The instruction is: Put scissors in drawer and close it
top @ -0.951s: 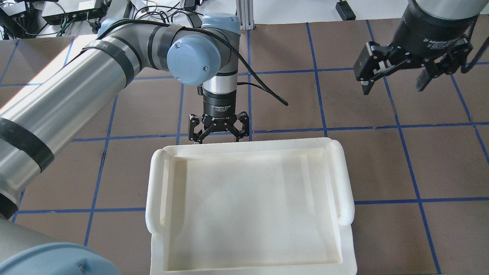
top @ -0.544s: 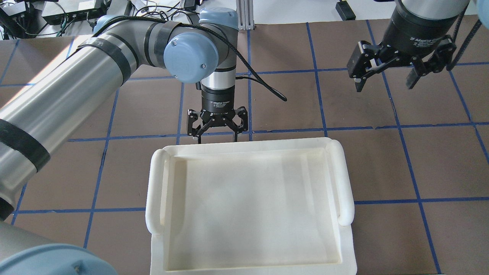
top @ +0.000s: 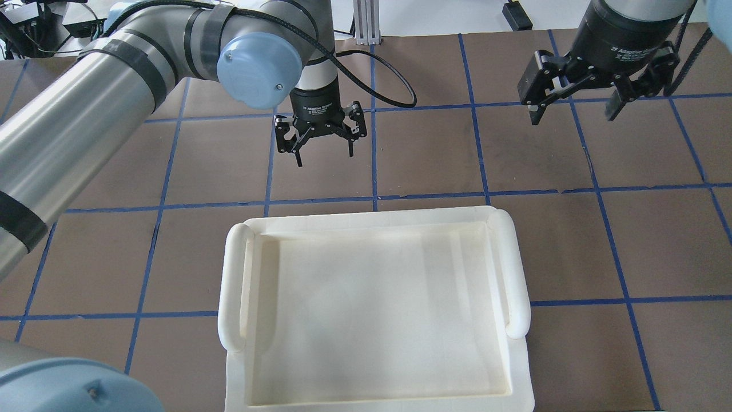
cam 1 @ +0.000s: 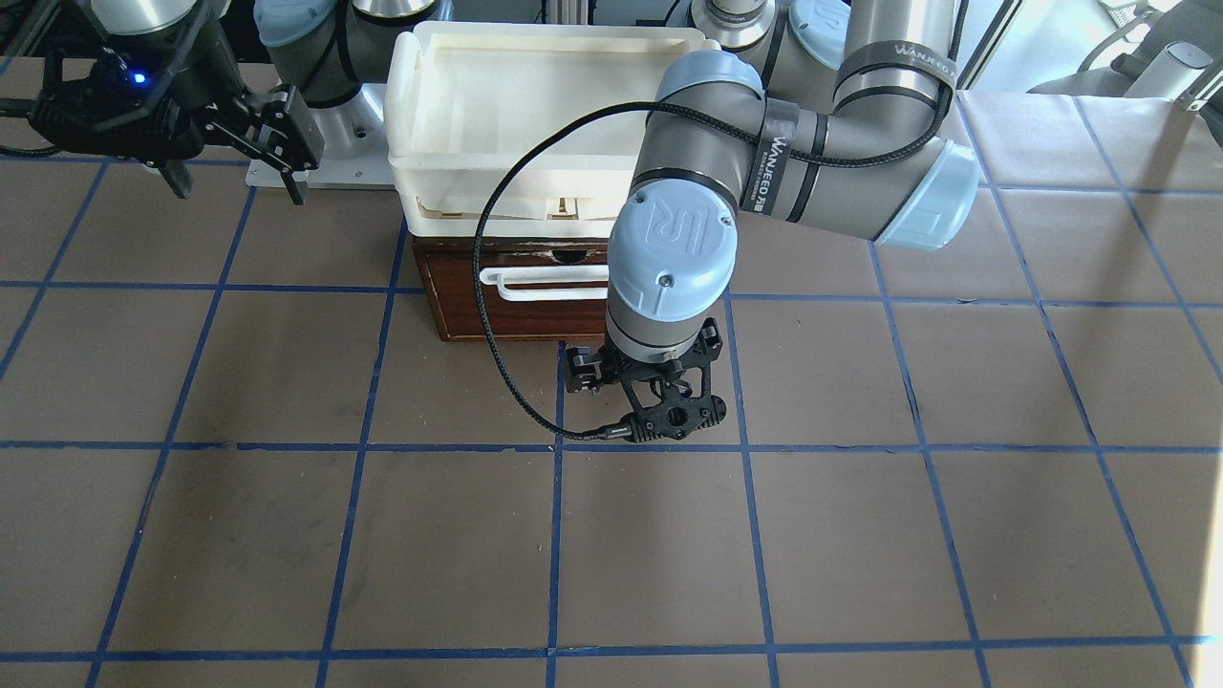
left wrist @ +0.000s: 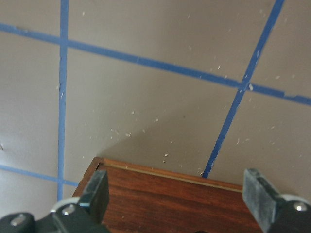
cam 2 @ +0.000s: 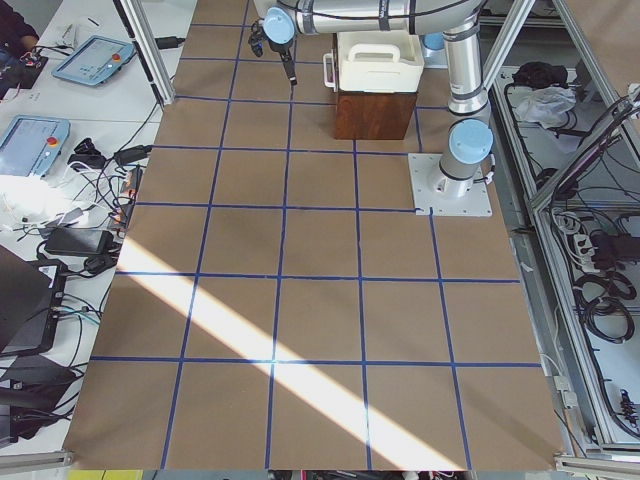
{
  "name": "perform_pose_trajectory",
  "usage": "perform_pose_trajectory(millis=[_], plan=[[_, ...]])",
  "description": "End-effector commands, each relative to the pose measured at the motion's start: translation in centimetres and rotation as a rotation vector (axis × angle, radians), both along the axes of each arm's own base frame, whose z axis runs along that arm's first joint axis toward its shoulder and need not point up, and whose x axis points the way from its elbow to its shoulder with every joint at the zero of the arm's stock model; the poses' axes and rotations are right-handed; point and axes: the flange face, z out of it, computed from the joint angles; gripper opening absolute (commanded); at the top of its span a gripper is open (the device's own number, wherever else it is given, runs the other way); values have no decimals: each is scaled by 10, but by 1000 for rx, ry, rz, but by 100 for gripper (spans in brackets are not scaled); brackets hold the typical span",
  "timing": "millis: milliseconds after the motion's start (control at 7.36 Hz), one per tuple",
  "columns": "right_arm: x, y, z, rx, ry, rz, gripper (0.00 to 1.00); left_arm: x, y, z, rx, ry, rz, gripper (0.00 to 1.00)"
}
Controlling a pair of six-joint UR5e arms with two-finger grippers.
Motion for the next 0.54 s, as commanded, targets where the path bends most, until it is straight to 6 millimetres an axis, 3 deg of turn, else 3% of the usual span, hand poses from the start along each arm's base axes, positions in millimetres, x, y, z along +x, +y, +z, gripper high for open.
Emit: perform_pose_trajectory(millis=[0,272,408], plan=[[1,-6,-2,-16,0,-3,100,47,-38,35,-204,57,-16,100],[4,-4,3,-22,-1,11,100,65,-28,76,-257,70,6,100],[4,-3,3,-17,6,11,100,89,-22,92,-241,62,40,100]])
